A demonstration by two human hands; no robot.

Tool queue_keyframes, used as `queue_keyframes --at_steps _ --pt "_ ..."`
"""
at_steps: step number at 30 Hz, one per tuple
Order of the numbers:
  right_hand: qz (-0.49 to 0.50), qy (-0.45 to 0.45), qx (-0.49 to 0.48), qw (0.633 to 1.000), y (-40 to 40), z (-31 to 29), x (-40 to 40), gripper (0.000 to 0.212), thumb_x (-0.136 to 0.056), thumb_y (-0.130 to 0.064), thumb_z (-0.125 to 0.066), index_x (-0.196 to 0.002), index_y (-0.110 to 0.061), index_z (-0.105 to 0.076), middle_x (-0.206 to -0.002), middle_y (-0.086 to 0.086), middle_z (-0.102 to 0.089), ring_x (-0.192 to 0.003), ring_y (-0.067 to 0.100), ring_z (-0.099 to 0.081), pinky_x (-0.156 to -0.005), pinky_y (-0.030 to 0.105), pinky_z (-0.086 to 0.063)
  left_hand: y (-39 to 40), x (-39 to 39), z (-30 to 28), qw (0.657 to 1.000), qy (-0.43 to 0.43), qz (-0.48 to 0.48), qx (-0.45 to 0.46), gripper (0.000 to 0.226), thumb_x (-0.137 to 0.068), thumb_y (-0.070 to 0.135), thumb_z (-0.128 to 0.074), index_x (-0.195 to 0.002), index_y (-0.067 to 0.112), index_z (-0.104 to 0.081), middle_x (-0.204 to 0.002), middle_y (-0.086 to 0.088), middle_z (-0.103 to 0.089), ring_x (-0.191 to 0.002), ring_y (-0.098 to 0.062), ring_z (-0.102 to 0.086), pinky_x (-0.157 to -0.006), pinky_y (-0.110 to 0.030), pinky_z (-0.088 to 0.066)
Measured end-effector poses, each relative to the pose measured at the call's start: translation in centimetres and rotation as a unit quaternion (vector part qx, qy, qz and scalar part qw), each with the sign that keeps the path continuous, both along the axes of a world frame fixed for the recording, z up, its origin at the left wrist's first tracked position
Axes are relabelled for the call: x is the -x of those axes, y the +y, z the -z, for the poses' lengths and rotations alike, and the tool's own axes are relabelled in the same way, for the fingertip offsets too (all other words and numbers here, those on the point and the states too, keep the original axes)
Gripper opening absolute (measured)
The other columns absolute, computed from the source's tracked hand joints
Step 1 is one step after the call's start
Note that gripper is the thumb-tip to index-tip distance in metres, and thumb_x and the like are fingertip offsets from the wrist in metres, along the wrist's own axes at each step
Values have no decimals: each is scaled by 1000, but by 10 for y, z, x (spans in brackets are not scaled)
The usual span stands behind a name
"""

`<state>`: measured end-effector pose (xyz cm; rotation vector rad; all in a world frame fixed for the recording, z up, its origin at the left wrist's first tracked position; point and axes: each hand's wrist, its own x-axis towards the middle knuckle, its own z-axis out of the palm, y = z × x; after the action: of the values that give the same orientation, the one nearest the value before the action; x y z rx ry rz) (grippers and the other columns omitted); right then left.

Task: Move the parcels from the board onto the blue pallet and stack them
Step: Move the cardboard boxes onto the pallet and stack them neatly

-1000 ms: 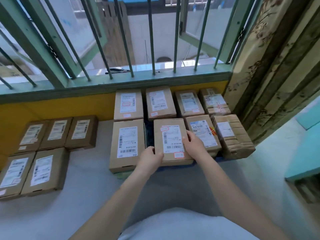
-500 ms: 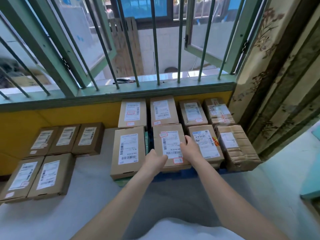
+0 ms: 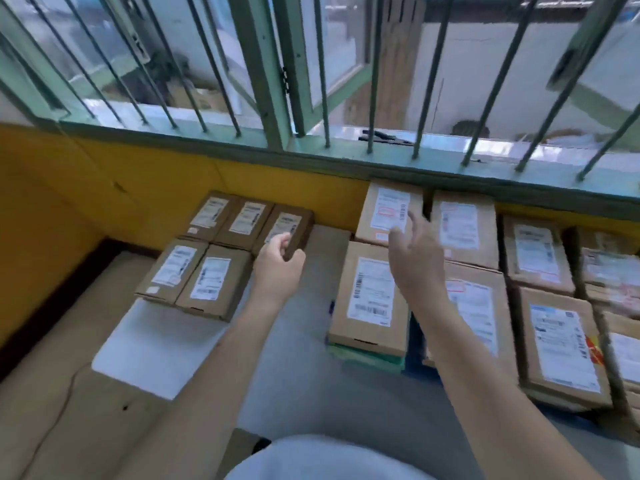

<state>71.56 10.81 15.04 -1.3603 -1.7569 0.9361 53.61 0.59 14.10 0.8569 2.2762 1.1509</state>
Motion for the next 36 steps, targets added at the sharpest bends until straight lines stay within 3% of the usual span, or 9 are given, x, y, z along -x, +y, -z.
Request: queue_keyframes --at_steps 3,7,10,14,17,19,21,30,36 --pt "-103 -6 56 993 -15 13 95 53 -101 -31 -44 -151 -16 -35 -152 3 -40 -139 19 -38 -114 38 -32 -36 68 25 996 -18 -78 26 42 -91 27 -56 -132 20 -54 -124 0 -60 -103 -12 -54 -82 -25 -39" --pt "-193 -48 178 964 -39 66 216 54 -100 -34 -43 -151 -18 -33 -150 4 -44 -131 24 -47 -98 35 -43 -79 155 73 984 -68 -146 74 43 -89 24 -58 -130 12 -55 -128 -6 -61 -114 -21 -58 -95 -33 -47" --pt "-204 -97 255 940 -52 121 283 56 -99 -32 -44 -150 -15 -34 -151 5 -43 -133 23 -44 -94 27 -38 -101 211 113 973 -101 -163 126 45 -88 21 -61 -131 9 -55 -130 -11 -59 -117 -25 -57 -102 -38 -45" --pt "-231 -187 210 931 -51 178 342 58 -98 -24 -48 -151 -10 -32 -155 11 -34 -141 25 -32 -111 32 -28 -117 265 161 958 -137 -188 167 41 -87 22 -61 -127 13 -56 -122 -7 -55 -100 -20 -55 -83 -26 -42" --pt "-240 -254 168 922 -32 204 369 60 -96 -23 -47 -152 -12 -29 -157 12 -28 -140 32 -32 -110 39 -31 -121 291 182 930 -213 -261 144 30 -87 19 -58 -116 13 -58 -109 -3 -60 -96 -22 -58 -75 -29 -50" --pt "-246 -286 166 911 -18 213 380 59 -94 -22 -46 -151 -11 -31 -156 14 -27 -137 35 -35 -107 42 -35 -121 303 189 901 -272 -317 116 6 -87 13 -55 -92 13 -59 -92 -5 -61 -91 -27 -61 -87 -41 -55" --pt "-243 -308 162 905 -10 219 387 56 -94 -21 -46 -147 -8 -35 -156 14 -26 -132 36 -42 -99 39 -41 -118 309 190 864 -357 -346 85 18 -89 6 -51 -74 15 -54 -78 -5 -55 -84 -27 -57 -87 -40 -53" --pt "-236 -348 84 903 -27 218 391 45 -94 -10 -43 -138 -3 -43 -146 17 -32 -114 38 -52 -95 43 -47 -116 320 194 758 -539 -368 28 7 -88 2 -49 -84 5 -54 -96 -15 -52 -80 -30 -63 -80 -38 -55" --pt "-211 -336 100 912 -38 221 380 38 -94 -10 -42 -131 -2 -45 -144 18 -31 -120 39 -43 -94 43 -44 -129 317 202 756 -548 -353 58 6 -87 6 -55 -89 7 -60 -107 -19 -60 -78 -31 -64 -63 -32 -56"
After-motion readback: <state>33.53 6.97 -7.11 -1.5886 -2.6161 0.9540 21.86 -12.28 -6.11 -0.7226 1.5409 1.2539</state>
